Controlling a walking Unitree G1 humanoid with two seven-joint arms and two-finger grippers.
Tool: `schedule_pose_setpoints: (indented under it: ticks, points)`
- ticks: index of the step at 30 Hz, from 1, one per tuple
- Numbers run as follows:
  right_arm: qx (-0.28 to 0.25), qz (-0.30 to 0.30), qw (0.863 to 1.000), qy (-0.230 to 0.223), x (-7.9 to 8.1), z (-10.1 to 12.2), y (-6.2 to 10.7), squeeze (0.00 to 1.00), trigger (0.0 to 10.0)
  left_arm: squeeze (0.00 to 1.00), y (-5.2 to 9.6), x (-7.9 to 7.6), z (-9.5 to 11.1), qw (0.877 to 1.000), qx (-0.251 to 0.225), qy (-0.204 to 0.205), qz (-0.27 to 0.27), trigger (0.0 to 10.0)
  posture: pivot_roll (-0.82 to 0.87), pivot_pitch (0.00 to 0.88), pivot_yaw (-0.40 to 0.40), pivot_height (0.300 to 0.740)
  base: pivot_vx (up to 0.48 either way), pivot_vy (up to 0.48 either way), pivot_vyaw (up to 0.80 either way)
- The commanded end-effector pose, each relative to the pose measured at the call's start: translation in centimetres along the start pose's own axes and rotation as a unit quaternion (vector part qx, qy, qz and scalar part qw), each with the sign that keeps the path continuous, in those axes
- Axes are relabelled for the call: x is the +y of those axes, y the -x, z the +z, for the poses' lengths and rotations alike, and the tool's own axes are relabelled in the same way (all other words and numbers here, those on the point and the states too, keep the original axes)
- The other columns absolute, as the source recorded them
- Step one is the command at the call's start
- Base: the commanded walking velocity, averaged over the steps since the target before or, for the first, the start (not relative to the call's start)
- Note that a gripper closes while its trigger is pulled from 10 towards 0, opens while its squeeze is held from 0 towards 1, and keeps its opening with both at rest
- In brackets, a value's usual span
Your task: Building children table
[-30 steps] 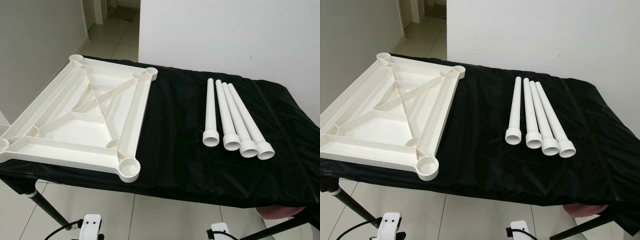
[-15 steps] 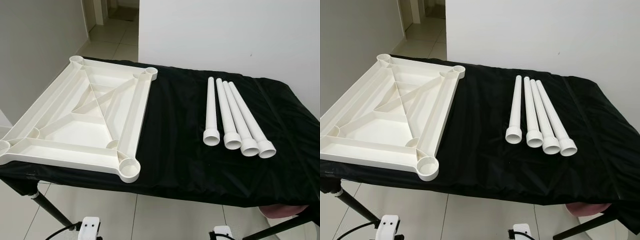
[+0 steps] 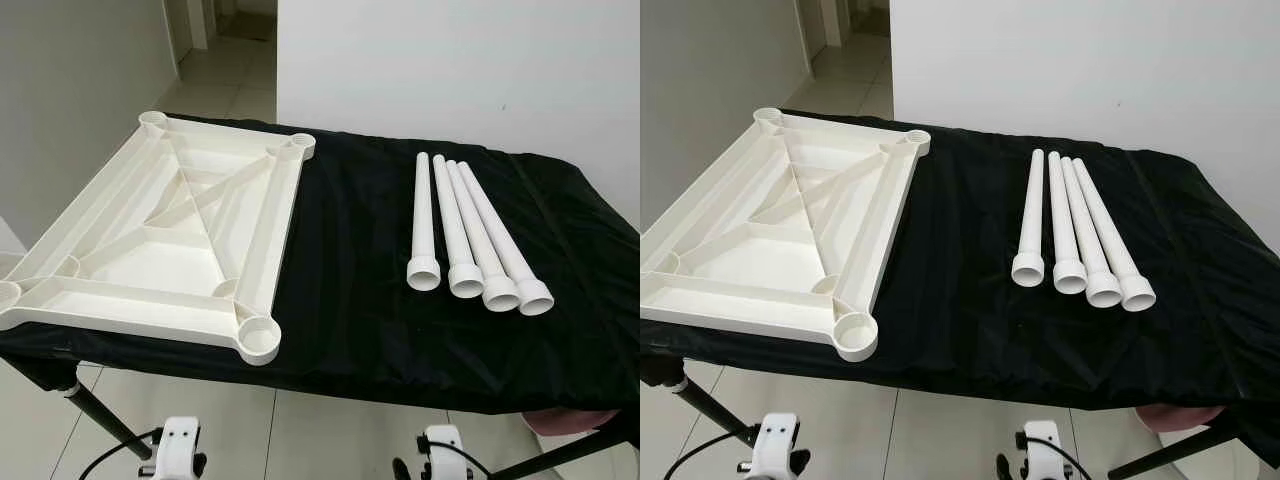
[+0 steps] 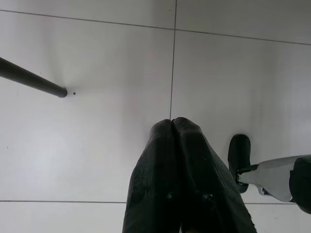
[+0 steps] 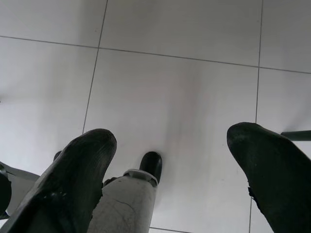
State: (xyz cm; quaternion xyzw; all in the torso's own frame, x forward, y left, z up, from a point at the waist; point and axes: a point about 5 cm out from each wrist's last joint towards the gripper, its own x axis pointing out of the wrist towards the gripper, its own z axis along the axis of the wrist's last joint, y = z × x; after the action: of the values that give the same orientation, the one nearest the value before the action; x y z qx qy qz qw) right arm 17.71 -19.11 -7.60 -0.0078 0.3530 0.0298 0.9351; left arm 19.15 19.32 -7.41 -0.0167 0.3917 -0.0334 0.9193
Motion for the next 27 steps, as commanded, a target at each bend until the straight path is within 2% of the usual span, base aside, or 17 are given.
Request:
schedule_pose_setpoints:
  ticks: [1, 23, 27]
  points:
    - [0.014, -0.002, 1.0, -0.006, -0.06, -0.89, 0.38, 0.0, 10.0, 0.0, 0.13, -0.74, -0.49, 0.998, 0.006, 0.006, -0.054, 10.0, -0.03, 0.0, -0.031, 0.74, 0.0, 0.0, 0.0]
    - [0.025, 0.003, 1.0, -0.004, 0.21, -1.72, 0.74, 0.0, 10.0, 0.0, 0.15, -0.53, -0.48, 0.999, 0.008, 0.005, -0.053, 10.0, -0.02, 0.0, -0.027, 0.74, 0.0, 0.0, 0.0]
    - [0.024, 0.004, 1.0, -0.004, 0.31, -1.62, 0.67, 0.0, 10.0, 0.0, 0.11, -0.52, -0.35, 0.999, 0.009, 0.004, -0.054, 10.0, -0.02, 0.0, -0.025, 0.74, -0.245, 0.0, 0.0]
